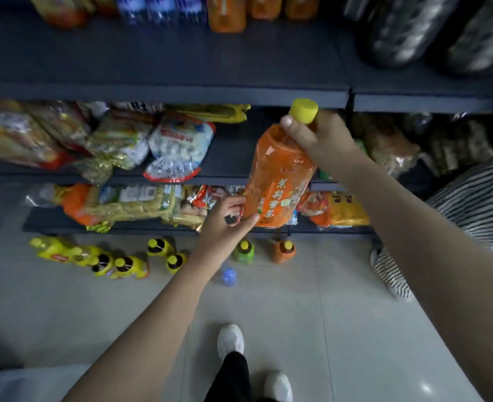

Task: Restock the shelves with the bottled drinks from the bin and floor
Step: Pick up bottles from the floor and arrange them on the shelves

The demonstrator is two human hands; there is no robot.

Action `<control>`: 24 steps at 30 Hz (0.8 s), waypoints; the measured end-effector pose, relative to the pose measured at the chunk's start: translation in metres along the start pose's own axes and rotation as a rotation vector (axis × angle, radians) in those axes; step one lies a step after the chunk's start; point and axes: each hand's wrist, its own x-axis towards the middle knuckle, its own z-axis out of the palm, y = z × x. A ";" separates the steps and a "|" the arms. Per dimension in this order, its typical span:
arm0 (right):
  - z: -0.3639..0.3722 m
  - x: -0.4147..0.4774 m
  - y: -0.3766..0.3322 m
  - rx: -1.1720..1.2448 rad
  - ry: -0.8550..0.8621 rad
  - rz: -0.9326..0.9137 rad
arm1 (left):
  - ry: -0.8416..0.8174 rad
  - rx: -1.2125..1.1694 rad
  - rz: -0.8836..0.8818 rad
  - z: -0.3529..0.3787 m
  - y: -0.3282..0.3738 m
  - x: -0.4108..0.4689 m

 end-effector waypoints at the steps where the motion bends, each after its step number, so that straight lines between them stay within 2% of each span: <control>1: -0.012 0.002 -0.017 0.001 -0.010 -0.028 | 0.016 0.001 0.036 -0.003 0.019 -0.005; 13: -0.138 -0.028 -0.199 0.028 0.076 -0.279 | 0.182 -0.005 0.235 -0.044 0.207 -0.068; 20: -0.177 -0.038 -0.273 0.031 0.171 -0.308 | 0.229 0.032 0.378 -0.067 0.277 -0.095; 24: -0.185 -0.033 -0.307 0.048 0.169 -0.310 | 0.235 0.065 0.422 -0.085 0.301 -0.092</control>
